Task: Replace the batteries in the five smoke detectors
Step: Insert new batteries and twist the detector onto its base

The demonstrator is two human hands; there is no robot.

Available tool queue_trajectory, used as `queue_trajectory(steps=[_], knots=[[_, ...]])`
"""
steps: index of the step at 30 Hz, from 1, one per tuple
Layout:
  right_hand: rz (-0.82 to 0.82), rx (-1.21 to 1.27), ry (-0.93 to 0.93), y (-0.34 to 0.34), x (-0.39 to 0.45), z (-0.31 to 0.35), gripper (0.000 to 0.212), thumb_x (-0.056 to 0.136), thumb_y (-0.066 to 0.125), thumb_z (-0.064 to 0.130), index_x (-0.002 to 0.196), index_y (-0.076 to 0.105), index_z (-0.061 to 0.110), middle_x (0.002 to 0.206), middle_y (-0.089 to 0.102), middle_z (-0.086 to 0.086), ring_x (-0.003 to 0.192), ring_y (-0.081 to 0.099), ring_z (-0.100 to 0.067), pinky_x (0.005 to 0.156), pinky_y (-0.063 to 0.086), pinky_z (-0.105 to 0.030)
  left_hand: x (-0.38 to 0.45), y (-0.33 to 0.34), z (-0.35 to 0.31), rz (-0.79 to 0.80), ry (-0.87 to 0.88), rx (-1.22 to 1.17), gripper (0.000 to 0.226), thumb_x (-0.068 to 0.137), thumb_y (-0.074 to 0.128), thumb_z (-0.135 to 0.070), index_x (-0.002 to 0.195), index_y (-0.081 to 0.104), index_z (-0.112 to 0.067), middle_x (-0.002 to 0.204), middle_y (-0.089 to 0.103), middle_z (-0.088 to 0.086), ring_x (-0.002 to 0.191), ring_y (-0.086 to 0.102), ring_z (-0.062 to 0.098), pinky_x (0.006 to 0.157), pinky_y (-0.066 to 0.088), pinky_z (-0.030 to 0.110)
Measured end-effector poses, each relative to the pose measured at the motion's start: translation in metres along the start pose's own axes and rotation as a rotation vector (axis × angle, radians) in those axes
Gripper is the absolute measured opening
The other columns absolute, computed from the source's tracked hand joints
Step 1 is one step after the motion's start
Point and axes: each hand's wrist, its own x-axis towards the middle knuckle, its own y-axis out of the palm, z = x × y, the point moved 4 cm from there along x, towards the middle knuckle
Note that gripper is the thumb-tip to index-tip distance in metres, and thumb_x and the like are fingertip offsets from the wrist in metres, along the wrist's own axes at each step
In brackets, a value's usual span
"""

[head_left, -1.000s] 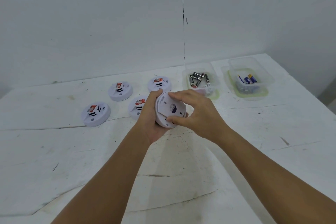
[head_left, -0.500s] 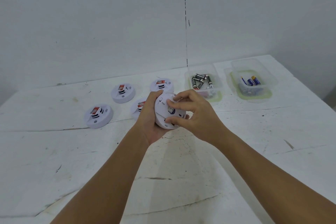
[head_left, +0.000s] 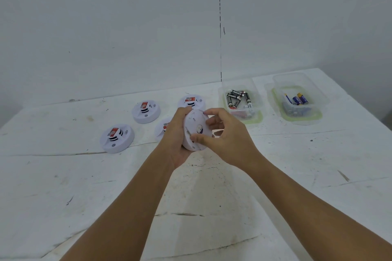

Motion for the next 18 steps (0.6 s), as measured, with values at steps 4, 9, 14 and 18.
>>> queue_trajectory(steps=[4, 9, 14, 18], knots=[[0.018, 0.028, 0.028, 0.002, 0.001, -0.004, 0.062, 0.071, 0.094, 0.041, 0.124, 0.064, 0.029, 0.109, 0.067, 0.013, 0.099, 0.063, 0.002, 0.082, 0.052, -0.014, 0.005, -0.006, 0.002, -0.058, -0.003, 0.05, 0.051, 0.098, 0.053, -0.053, 0.128, 0.072, -0.017, 0.115, 0.073, 0.016, 0.103, 0.068, 0.032, 0.076, 0.058, 0.042], [0.041, 0.099, 0.073, 0.002, 0.002, -0.009, 0.062, 0.073, 0.093, 0.038, 0.127, 0.062, 0.03, 0.11, 0.068, 0.01, 0.103, 0.064, 0.0, 0.087, 0.054, -0.018, 0.006, -0.004, 0.002, -0.035, 0.008, 0.088, 0.047, 0.102, 0.051, -0.05, 0.126, 0.072, -0.016, 0.112, 0.074, 0.014, 0.103, 0.07, 0.03, 0.073, 0.059, 0.039], [0.141, 0.261, 0.159, 0.001, 0.001, -0.012, 0.043, 0.093, 0.078, 0.033, 0.132, 0.06, 0.038, 0.122, 0.067, 0.014, 0.113, 0.064, -0.001, 0.098, 0.053, -0.03, 0.005, 0.002, 0.001, -0.011, 0.083, 0.135, 0.046, 0.103, 0.055, -0.049, 0.136, 0.065, -0.018, 0.122, 0.072, 0.012, 0.113, 0.069, 0.024, 0.099, 0.056, 0.042], [0.281, 0.545, 0.276, 0.004, -0.003, -0.014, 0.033, 0.106, 0.057, 0.03, 0.138, 0.062, 0.032, 0.13, 0.071, 0.003, 0.122, 0.067, -0.018, 0.107, 0.052, -0.043, 0.009, 0.005, 0.006, -0.056, 0.129, 0.252, 0.046, 0.097, 0.054, -0.06, 0.124, 0.07, -0.025, 0.112, 0.074, 0.007, 0.108, 0.07, 0.025, 0.093, 0.054, 0.042]])
